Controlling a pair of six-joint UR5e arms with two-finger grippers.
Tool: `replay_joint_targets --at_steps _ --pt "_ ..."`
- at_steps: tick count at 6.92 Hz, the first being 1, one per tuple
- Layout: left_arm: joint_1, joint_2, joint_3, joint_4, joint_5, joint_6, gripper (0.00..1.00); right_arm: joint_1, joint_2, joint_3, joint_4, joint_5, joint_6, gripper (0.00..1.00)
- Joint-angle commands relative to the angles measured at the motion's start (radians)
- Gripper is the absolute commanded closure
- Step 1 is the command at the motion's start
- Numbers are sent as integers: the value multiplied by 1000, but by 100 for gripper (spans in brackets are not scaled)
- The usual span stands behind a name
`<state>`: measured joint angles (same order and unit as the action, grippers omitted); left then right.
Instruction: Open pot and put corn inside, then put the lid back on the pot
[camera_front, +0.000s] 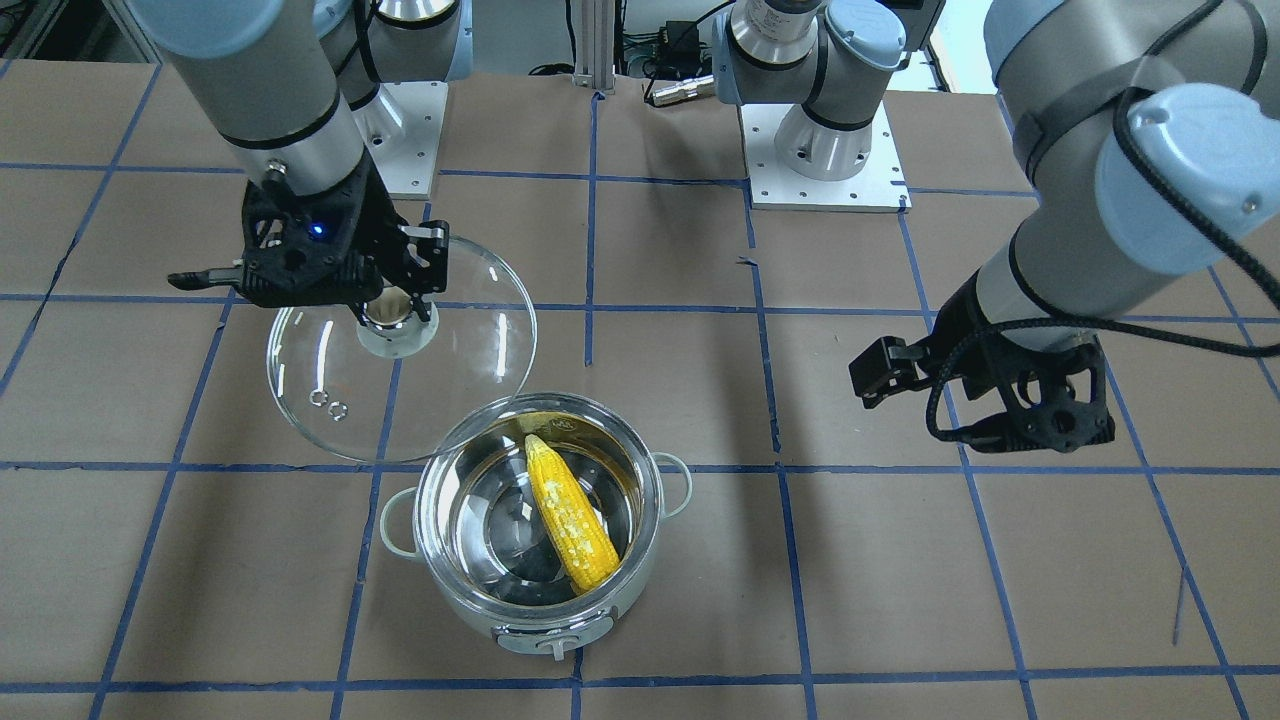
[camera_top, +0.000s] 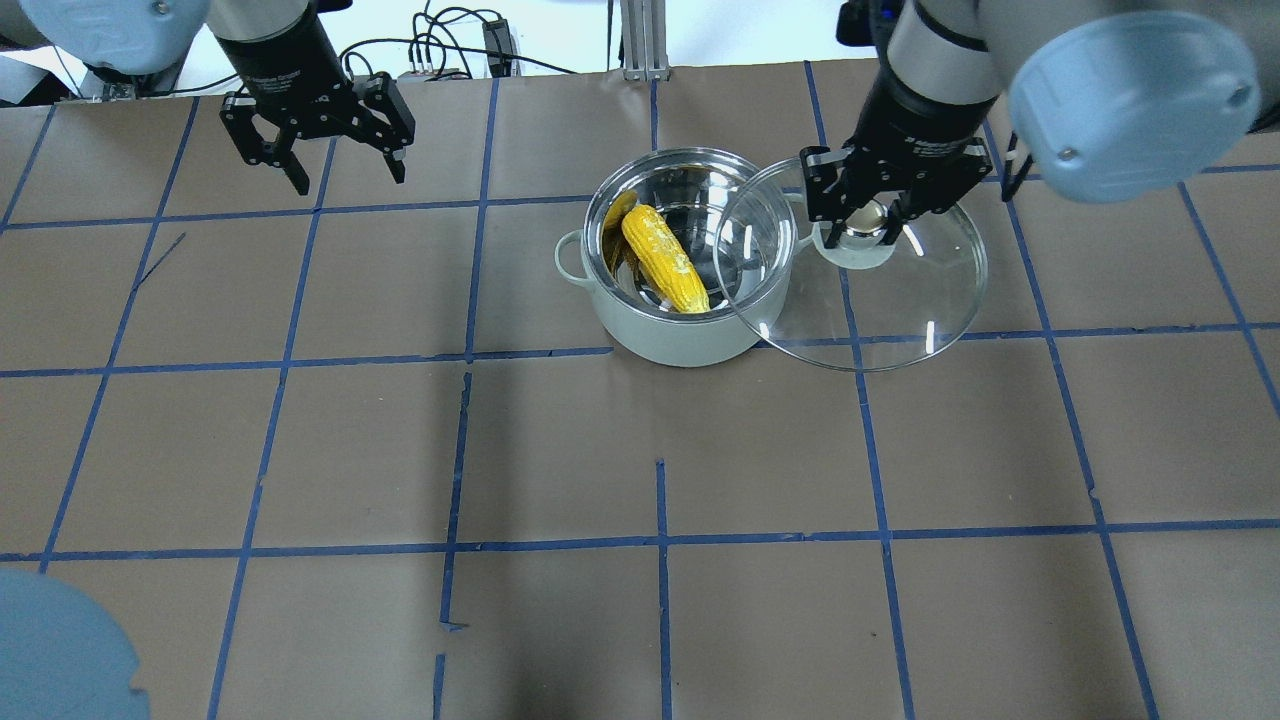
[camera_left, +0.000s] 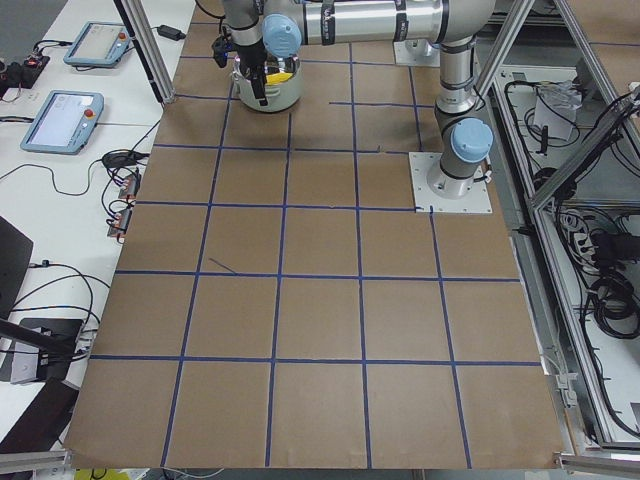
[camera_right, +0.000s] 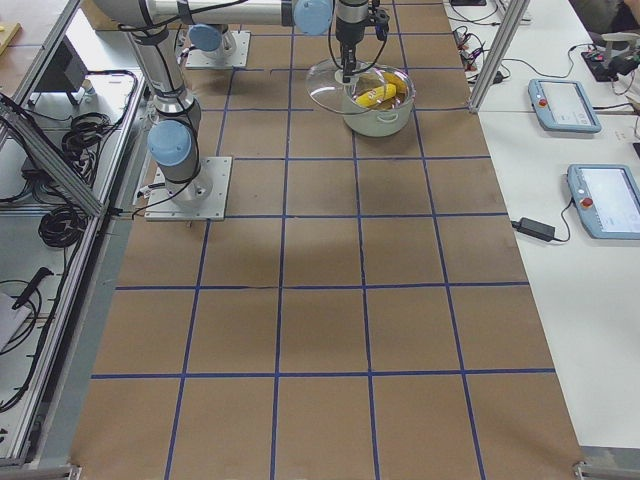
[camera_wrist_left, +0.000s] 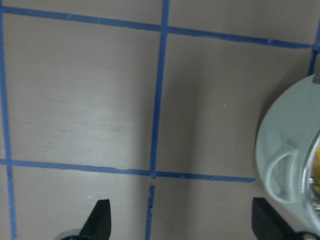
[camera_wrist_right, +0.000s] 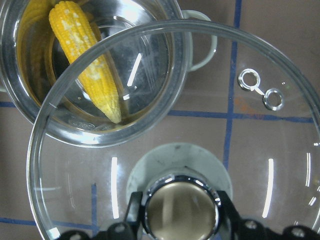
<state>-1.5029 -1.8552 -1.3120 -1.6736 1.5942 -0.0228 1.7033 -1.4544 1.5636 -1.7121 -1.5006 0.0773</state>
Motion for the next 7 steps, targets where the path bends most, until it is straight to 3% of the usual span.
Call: replay_joint_targets --at_steps 1,3,5,7 --pt "1 123 -112 -21 10 32 0 56 61 0 -78 -1 68 69" --pt "9 192 -226 11 9 41 0 74 113 0 -130 -10 126 69" --pt "7 202 -234 83 9 108 0 110 173 -14 -220 -17 150 68" --pt "9 191 -225 124 9 132 0 111 227 -92 -207 -21 150 68"
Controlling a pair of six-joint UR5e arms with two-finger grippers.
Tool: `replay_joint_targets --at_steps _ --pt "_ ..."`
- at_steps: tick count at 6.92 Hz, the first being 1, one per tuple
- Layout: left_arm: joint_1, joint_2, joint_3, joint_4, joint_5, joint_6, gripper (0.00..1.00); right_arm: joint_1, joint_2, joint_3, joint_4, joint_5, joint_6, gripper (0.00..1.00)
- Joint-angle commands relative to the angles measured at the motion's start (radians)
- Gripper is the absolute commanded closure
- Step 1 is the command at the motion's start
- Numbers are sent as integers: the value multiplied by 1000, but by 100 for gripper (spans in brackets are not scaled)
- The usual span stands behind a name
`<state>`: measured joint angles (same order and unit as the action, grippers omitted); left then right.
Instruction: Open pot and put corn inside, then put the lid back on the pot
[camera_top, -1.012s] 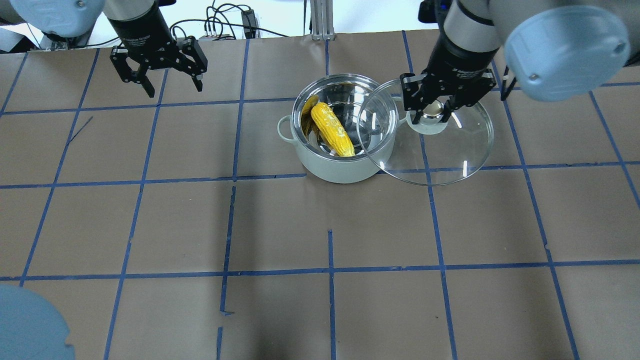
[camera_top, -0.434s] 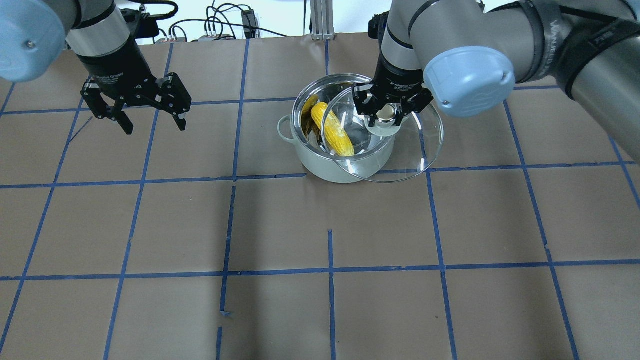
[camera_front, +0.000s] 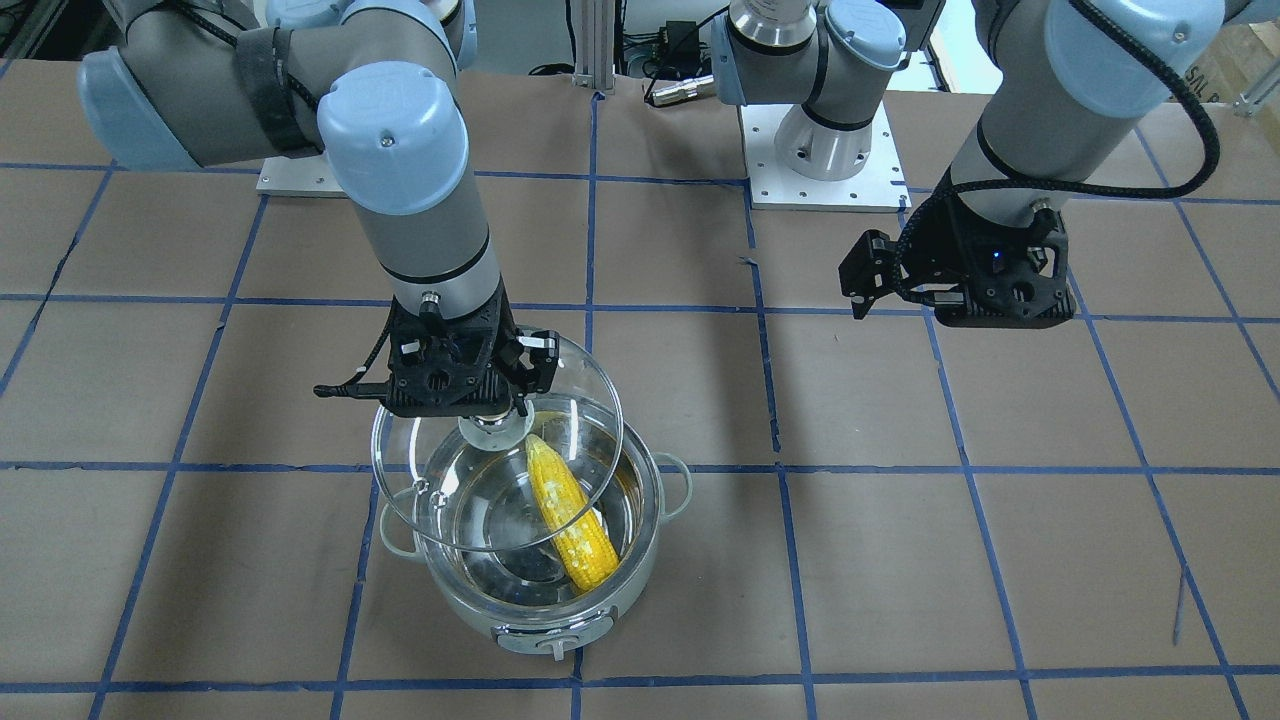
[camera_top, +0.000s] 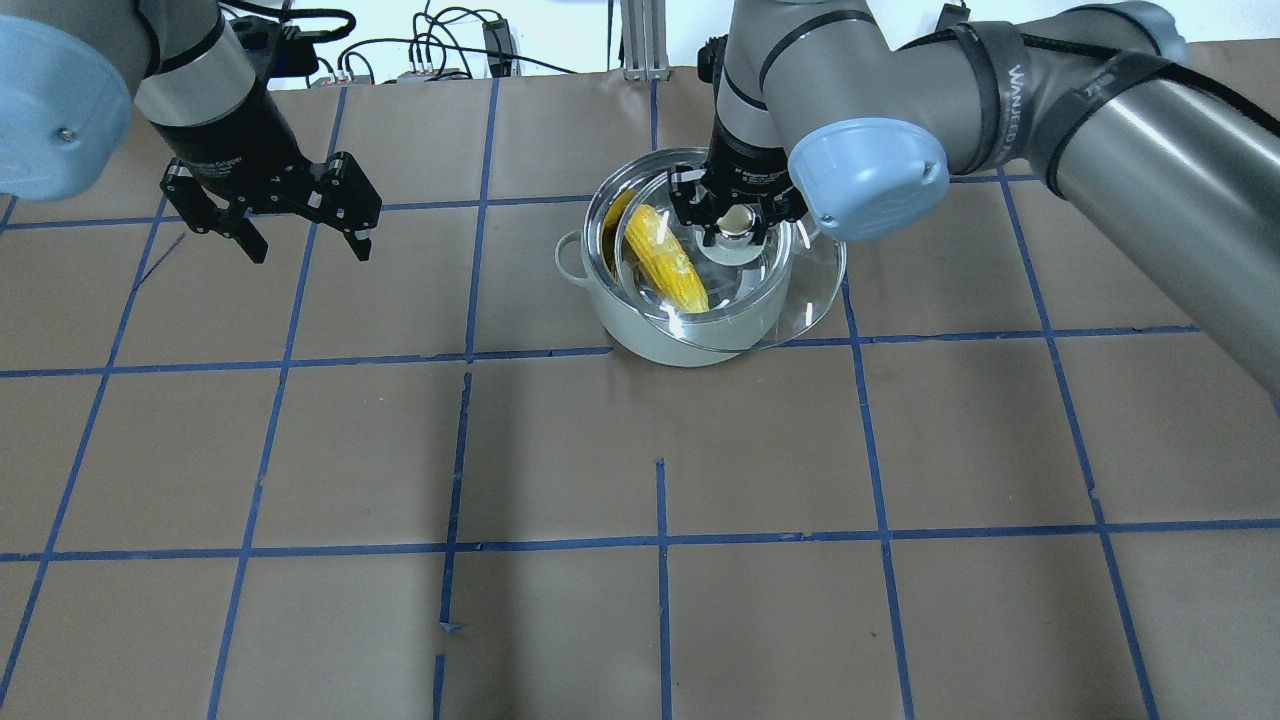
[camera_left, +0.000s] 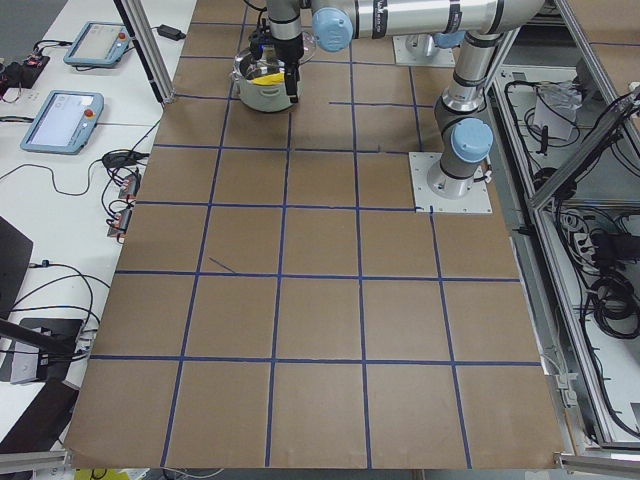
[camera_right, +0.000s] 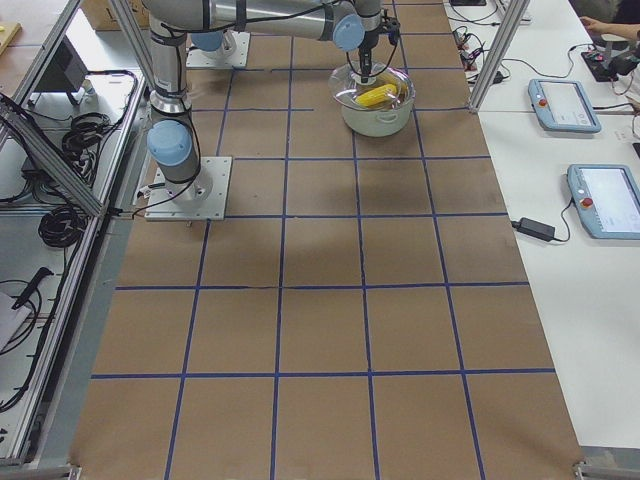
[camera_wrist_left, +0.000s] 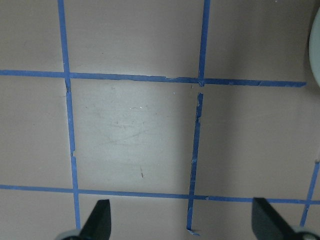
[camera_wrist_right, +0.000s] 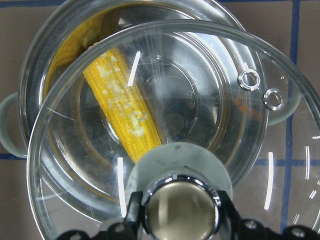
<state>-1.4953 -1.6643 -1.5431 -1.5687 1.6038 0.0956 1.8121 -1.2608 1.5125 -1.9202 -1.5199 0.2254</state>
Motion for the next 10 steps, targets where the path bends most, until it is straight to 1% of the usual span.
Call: replay_joint_targets --at_steps 1,2,3,5,6,9,10 --pt "0 -5 5 19 -2 0 0 3 49 -52 -3 -5 2 68" --pt "-3 8 -2 18 -4 -23 0 3 66 -61 -8 -23 2 68" --pt "-16 14 1 16 -10 -62 0 3 78 -67 -11 -23 3 68" --pt "-16 18 -14 18 -13 -63 0 7 101 -86 -13 -25 9 68" --pt "-16 21 -17 18 -13 -66 0 7 109 -90 -10 -20 47 68" --pt "-14 18 -23 19 -13 -63 0 21 110 -95 -11 -20 52 68" --pt "-13 18 -22 19 -13 -63 0 32 113 -115 -8 -25 52 68"
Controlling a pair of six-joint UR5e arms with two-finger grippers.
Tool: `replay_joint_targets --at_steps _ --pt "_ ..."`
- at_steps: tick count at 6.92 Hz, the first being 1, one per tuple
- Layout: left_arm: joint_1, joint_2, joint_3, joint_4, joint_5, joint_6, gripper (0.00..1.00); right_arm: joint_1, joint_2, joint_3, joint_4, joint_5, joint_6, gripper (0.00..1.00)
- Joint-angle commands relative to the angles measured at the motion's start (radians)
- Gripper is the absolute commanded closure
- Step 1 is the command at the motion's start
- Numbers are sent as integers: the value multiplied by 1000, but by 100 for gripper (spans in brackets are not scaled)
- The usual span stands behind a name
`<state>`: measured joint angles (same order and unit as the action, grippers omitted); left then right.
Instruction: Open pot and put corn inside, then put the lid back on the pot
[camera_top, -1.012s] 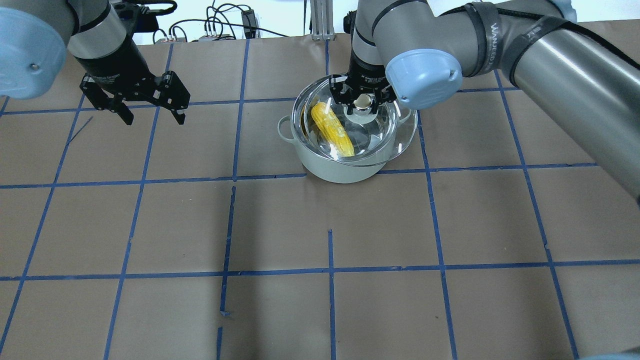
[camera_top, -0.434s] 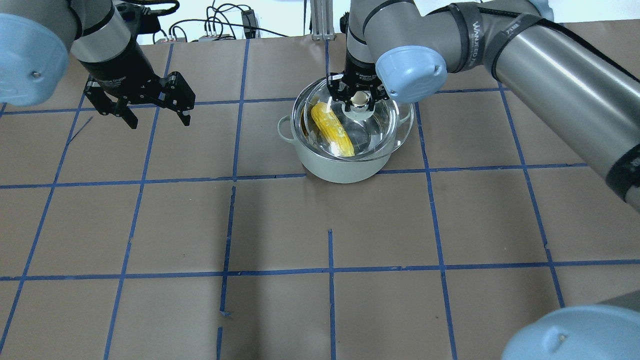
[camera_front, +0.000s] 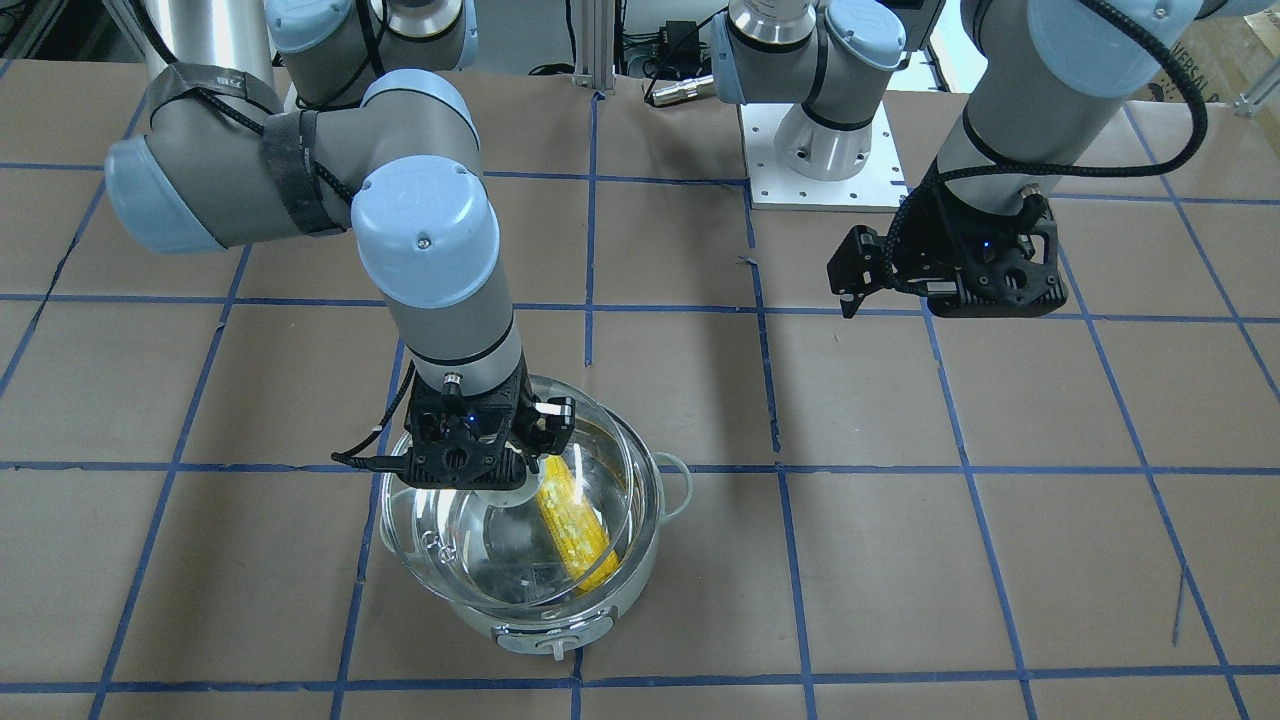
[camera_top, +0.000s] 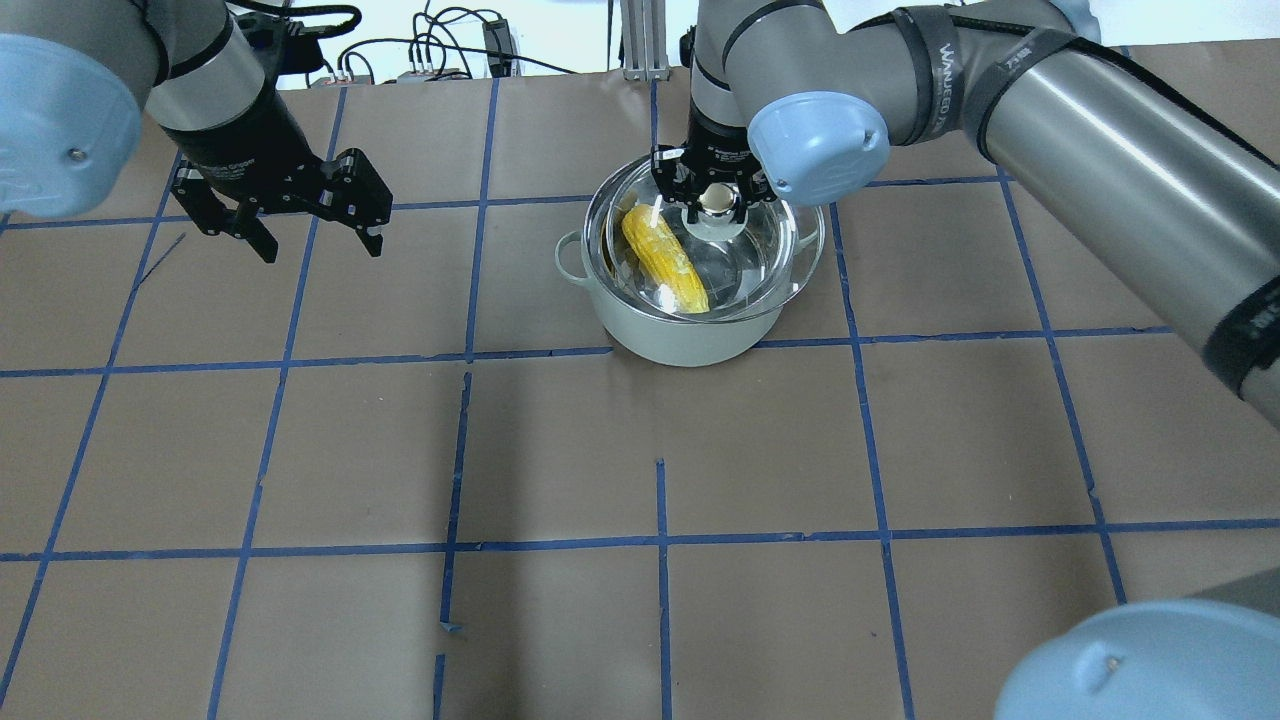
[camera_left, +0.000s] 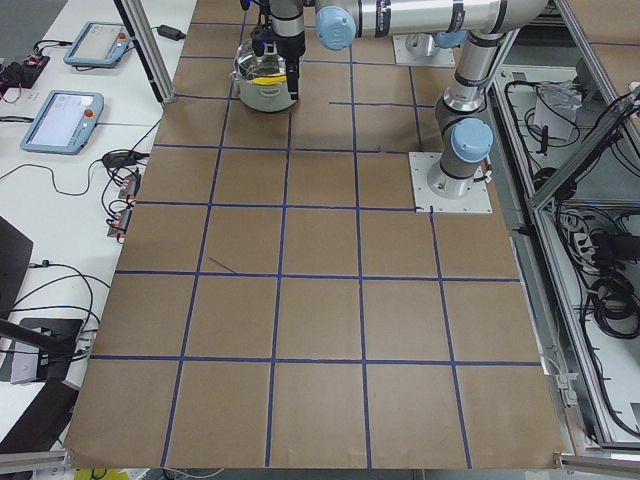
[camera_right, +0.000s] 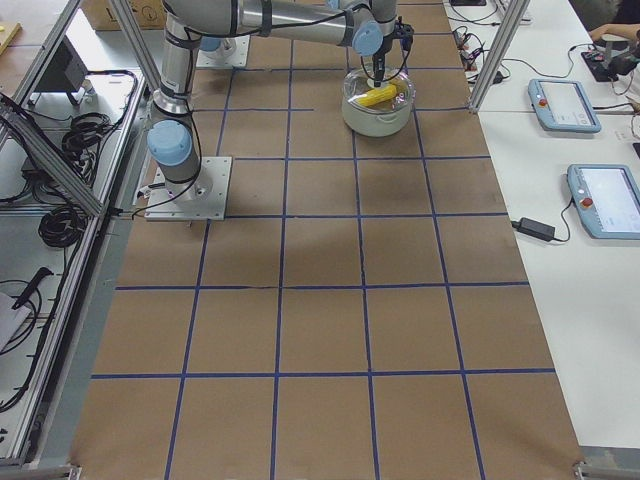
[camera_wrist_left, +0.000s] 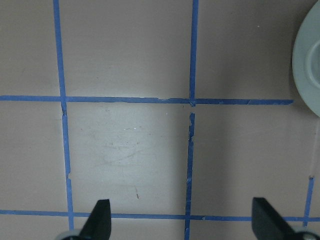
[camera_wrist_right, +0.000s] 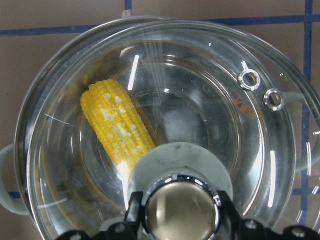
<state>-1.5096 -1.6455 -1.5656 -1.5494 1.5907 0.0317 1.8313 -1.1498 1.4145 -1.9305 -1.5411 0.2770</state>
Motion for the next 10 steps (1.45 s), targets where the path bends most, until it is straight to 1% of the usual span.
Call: replay_joint_targets --at_steps 1,2,10 --pt "8 0 2 0 -20 -3 0 19 13 -28 7 -4 4 68" --pt "14 0 4 0 -62 -1 0 23 21 -29 4 -4 10 68" --pt "12 -8 15 -1 -54 1 0 39 44 -35 -2 -11 39 68"
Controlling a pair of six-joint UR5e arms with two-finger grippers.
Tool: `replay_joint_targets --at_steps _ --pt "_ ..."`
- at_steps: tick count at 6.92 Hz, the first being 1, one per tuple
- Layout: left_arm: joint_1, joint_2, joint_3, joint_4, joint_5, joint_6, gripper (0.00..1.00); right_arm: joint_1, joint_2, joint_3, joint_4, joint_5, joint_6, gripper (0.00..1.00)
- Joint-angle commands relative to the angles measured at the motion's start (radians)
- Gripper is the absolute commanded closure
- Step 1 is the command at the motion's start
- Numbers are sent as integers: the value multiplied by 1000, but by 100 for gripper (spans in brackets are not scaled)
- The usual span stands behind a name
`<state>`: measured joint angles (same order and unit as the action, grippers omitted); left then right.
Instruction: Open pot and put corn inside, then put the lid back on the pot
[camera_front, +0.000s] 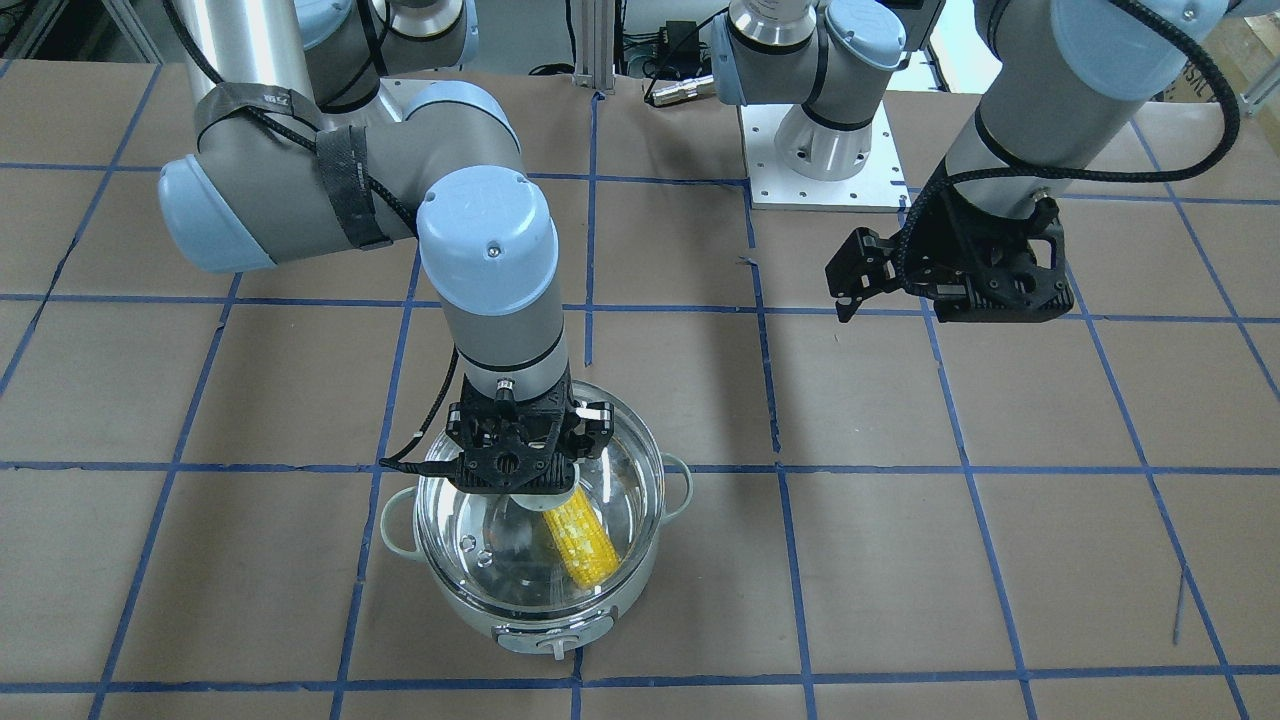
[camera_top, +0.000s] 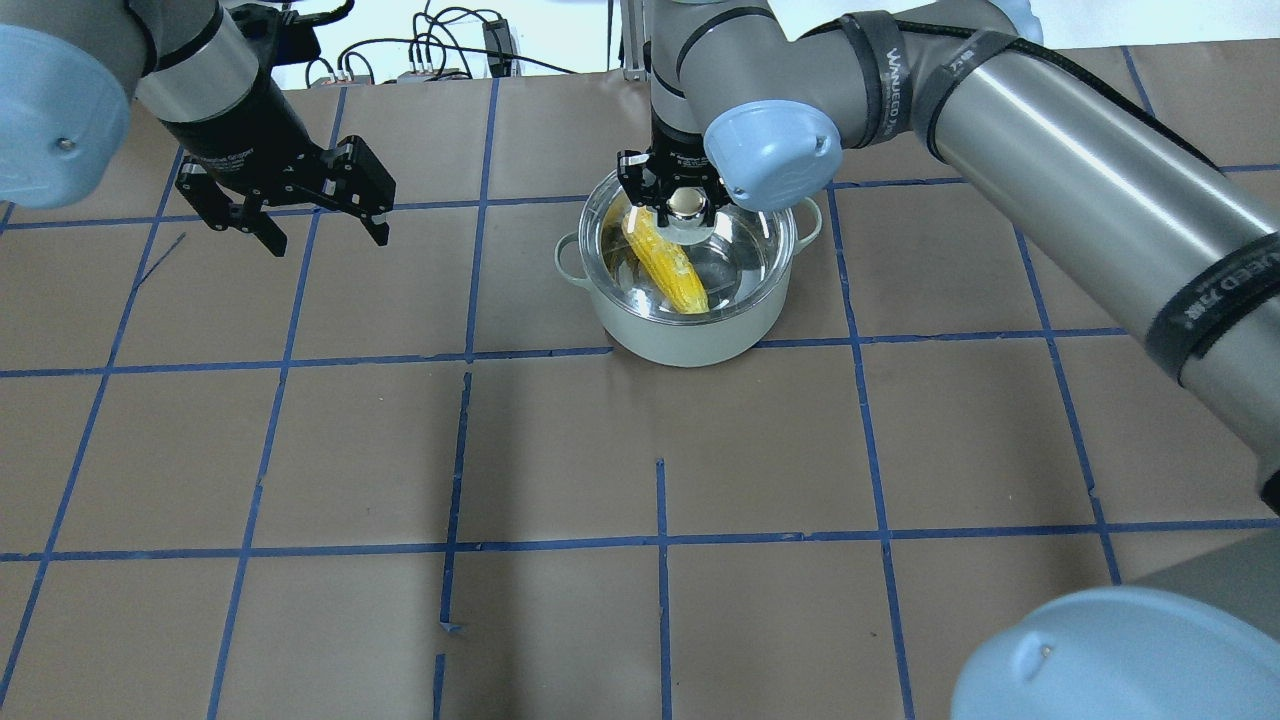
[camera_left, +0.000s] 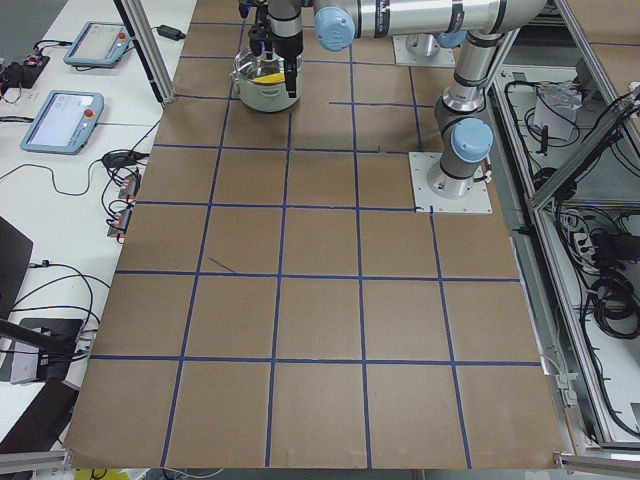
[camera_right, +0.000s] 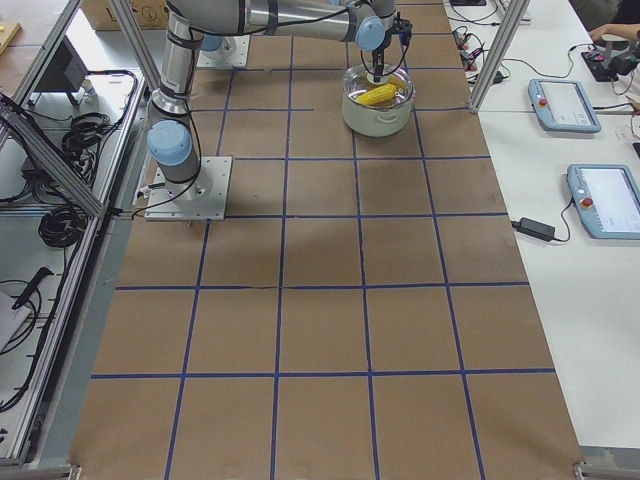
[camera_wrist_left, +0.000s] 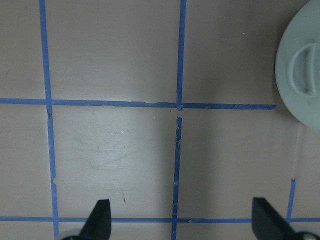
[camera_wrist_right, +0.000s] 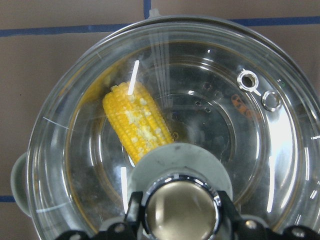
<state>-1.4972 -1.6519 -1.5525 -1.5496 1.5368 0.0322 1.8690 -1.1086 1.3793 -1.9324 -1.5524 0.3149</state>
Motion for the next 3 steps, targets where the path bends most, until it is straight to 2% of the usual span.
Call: replay_joint_targets --at_steps 1,3 --pt "0 -3 3 -1 2 -2 0 1 4 1 0 0 0 68" --pt "0 -5 3 -1 0 -2 0 1 15 -2 1 -3 -5 68"
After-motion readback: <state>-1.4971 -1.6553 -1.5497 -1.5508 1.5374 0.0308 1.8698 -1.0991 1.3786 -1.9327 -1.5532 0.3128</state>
